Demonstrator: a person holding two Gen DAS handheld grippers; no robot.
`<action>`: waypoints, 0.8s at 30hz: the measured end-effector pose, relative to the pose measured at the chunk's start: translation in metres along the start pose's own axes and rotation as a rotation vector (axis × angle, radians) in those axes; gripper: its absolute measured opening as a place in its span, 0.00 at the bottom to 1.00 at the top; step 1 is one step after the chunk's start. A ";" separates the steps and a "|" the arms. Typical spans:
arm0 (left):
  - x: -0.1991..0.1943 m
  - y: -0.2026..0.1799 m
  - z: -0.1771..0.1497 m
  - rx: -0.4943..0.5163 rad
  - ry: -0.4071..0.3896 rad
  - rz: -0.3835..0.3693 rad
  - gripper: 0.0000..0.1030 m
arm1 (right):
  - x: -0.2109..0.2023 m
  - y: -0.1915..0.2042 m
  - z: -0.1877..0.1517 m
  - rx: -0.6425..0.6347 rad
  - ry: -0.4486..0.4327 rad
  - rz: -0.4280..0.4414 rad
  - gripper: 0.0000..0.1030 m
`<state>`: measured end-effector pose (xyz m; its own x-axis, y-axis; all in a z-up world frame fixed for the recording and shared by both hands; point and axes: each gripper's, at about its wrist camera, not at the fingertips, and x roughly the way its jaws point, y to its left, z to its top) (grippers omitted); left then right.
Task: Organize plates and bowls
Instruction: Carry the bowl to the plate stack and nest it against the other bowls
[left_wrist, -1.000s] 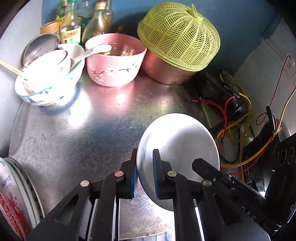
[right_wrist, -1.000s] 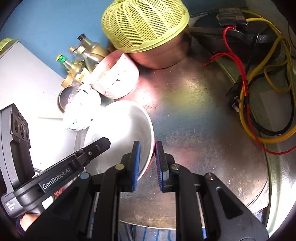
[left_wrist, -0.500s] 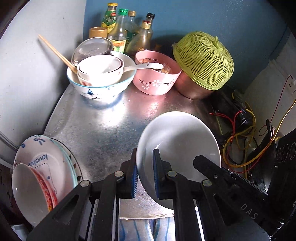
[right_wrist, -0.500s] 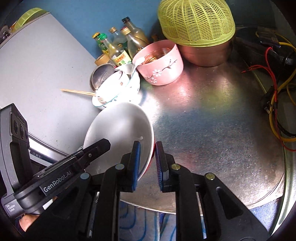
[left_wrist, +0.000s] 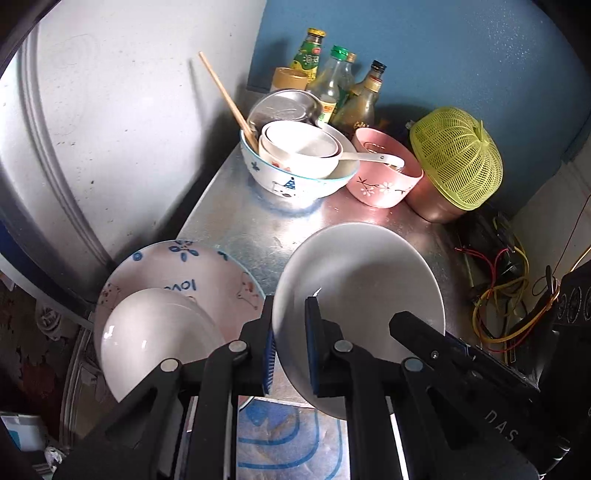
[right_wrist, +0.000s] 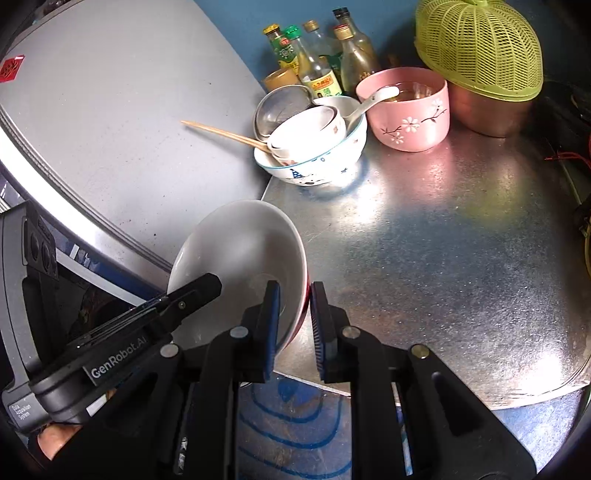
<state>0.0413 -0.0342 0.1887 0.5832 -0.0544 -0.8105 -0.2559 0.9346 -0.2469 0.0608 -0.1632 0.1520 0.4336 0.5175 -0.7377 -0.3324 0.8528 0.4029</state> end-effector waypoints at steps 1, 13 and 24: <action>-0.003 0.007 0.000 -0.008 -0.003 0.005 0.12 | 0.002 0.006 0.000 -0.010 0.003 0.004 0.17; -0.026 0.080 -0.007 -0.109 -0.026 0.061 0.12 | 0.031 0.076 -0.009 -0.114 0.055 0.043 0.17; -0.013 0.120 -0.025 -0.156 0.033 0.105 0.12 | 0.067 0.107 -0.027 -0.205 0.136 0.012 0.17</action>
<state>-0.0165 0.0697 0.1568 0.5222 0.0272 -0.8524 -0.4319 0.8703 -0.2368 0.0321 -0.0393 0.1314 0.3165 0.5014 -0.8052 -0.5061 0.8072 0.3038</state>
